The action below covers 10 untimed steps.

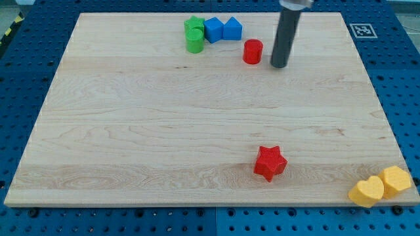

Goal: Push the red circle towards the triangle

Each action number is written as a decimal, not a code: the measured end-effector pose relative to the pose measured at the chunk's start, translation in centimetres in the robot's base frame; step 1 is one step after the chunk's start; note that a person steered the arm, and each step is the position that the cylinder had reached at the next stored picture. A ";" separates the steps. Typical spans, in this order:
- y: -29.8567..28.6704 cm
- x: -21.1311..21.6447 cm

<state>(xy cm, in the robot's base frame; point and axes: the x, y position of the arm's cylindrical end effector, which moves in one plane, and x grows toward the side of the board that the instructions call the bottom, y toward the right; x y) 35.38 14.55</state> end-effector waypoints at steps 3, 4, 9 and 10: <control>-4.4 -1.9; -4.2 0.4; -8.1 -3.3; -6.4 -1.0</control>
<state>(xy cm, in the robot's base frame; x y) 34.34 8.15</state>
